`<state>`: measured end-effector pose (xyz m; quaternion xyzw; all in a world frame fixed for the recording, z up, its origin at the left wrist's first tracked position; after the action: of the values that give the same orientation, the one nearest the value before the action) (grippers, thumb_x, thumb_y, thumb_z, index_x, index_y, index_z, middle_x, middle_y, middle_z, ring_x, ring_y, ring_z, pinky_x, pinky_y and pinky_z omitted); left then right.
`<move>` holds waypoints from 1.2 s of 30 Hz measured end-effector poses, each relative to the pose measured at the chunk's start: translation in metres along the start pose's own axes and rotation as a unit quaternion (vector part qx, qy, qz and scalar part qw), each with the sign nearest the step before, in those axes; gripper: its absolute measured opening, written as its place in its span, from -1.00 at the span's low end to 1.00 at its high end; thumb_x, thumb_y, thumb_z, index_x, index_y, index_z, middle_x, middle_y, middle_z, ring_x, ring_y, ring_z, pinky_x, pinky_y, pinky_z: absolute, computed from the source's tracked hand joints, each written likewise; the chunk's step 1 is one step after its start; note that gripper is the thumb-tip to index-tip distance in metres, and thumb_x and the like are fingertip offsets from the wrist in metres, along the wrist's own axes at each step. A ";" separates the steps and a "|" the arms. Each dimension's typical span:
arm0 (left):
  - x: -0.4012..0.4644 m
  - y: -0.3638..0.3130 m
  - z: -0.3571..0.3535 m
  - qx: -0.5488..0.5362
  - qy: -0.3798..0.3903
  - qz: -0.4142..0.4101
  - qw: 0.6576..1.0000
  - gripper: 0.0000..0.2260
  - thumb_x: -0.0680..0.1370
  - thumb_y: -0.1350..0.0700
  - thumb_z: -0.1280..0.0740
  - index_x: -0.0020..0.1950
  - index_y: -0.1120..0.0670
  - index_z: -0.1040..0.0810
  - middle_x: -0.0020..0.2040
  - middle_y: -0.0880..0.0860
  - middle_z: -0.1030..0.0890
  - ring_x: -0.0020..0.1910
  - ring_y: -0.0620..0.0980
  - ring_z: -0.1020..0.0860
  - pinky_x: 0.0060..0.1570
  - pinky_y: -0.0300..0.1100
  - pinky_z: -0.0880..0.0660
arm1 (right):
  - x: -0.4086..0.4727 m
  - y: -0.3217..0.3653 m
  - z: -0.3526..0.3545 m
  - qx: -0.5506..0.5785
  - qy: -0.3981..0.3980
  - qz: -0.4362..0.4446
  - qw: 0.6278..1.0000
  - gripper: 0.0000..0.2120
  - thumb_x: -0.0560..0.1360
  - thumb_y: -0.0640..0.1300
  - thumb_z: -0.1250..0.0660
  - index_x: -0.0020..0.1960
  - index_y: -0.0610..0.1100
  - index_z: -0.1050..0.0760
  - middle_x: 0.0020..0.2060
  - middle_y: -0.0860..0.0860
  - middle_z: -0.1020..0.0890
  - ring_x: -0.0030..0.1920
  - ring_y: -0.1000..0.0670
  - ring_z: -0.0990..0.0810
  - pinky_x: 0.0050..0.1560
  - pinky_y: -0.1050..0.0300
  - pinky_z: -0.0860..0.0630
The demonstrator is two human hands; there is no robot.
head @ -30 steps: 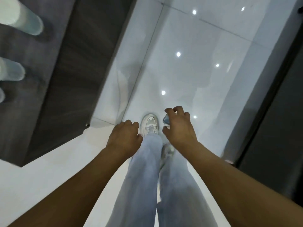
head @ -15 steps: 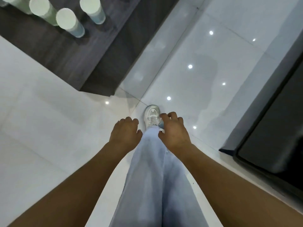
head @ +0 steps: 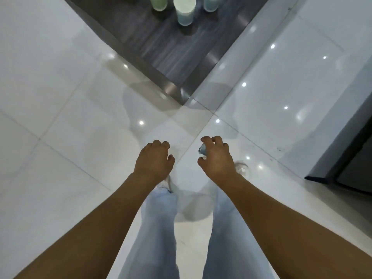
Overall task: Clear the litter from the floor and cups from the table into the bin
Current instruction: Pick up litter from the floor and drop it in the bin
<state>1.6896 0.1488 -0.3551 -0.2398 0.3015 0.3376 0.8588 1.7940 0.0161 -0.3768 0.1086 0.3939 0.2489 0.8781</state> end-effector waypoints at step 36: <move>0.176 0.265 0.181 0.068 0.024 -0.127 0.989 -0.66 0.58 0.05 -0.20 0.32 0.13 -0.43 0.19 0.14 -0.49 0.18 0.13 -0.44 0.04 -0.09 -0.42 | 0.166 0.296 -0.089 0.112 -0.064 -0.138 0.982 -0.48 0.50 -0.14 -0.37 0.41 -0.03 -0.30 0.31 -0.05 -0.39 0.25 -0.11 -0.40 0.17 0.05 -0.48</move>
<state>1.6657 0.5110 -0.4021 -0.2256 0.3115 0.1991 0.9013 1.7177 0.3545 -0.4277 0.1671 0.3732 0.0724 0.9097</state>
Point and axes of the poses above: each hand's wrist, its own x-axis towards the middle knuckle, its own z-axis out of the back of the hand, y = z × x, the point moved 6 cm from there along x, towards the middle knuckle
